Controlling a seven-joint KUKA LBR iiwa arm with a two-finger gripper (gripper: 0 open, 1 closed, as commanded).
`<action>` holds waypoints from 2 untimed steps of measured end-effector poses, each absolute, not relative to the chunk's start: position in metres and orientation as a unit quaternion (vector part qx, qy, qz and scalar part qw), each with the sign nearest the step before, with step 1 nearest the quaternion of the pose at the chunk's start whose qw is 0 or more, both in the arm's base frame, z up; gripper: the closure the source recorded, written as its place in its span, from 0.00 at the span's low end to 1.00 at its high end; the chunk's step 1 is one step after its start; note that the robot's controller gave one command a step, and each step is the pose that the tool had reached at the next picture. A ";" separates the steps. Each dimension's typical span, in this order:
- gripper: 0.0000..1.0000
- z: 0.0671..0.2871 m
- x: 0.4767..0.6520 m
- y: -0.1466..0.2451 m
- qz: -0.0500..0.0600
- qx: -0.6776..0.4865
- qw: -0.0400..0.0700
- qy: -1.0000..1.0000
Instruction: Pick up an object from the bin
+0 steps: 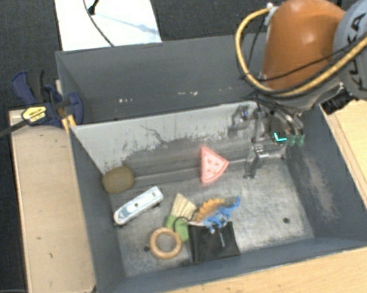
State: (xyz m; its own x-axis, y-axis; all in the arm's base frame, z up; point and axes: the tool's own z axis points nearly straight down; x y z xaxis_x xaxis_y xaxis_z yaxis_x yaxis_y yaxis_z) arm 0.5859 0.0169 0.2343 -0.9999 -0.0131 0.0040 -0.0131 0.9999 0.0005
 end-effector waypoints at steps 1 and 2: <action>0.00 0.239 0.587 0.017 0.000 0.006 -0.002 -1.000; 1.00 0.079 0.569 0.056 -0.001 0.122 -0.001 -0.993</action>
Offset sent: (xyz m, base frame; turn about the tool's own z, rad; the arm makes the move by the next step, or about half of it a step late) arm -0.0173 0.0384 -0.1543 -0.2317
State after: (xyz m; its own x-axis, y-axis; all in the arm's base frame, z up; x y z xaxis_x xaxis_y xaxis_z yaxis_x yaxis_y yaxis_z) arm 0.5687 0.0559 0.0792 -0.9703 -0.2417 -0.0024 -0.2417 0.9703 0.0009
